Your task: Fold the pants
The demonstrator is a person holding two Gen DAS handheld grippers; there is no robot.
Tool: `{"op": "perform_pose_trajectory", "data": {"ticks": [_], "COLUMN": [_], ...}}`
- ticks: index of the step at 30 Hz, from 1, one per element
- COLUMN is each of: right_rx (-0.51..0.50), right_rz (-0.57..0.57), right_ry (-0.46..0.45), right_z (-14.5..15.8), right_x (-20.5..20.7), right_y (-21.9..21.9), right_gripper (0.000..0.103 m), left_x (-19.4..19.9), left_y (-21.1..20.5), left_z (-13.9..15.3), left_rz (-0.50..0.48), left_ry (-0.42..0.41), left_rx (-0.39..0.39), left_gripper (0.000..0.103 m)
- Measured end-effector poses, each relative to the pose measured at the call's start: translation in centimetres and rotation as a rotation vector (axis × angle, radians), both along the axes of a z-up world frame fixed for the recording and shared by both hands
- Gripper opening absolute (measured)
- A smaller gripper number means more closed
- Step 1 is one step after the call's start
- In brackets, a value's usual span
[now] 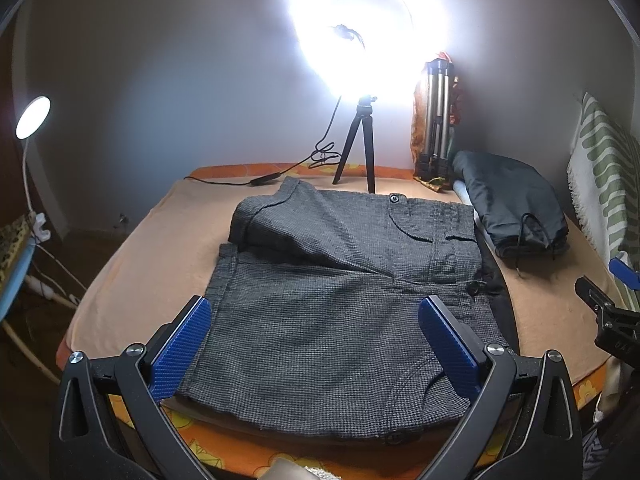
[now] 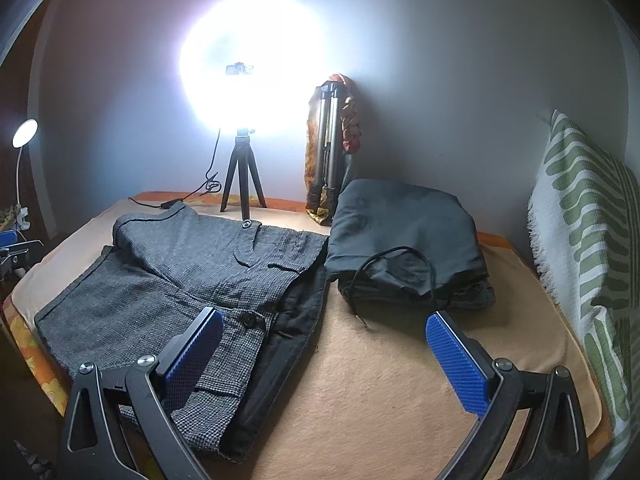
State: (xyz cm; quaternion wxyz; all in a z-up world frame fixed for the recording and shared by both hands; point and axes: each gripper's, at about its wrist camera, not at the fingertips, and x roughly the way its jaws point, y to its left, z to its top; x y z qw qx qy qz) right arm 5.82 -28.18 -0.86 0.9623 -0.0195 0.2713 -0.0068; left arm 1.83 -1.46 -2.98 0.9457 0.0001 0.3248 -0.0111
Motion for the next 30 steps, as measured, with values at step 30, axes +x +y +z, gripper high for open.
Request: {"op": "perform_pose_trajectory", "data": {"ticks": [30], "right_rx": [0.018], "right_rz": [0.14], "right_ry": [0.02], "right_z": [0.2], "right_x": [4.2], "right_y": [-0.5], "right_gripper": [0.102], "left_x": [2.8], "left_y": [-0.9], "left_z": [-1.8], "left_rz": [-0.038], "left_ry": [0.085], "left_rx": [-0.018], "left_gripper": [0.101]}}
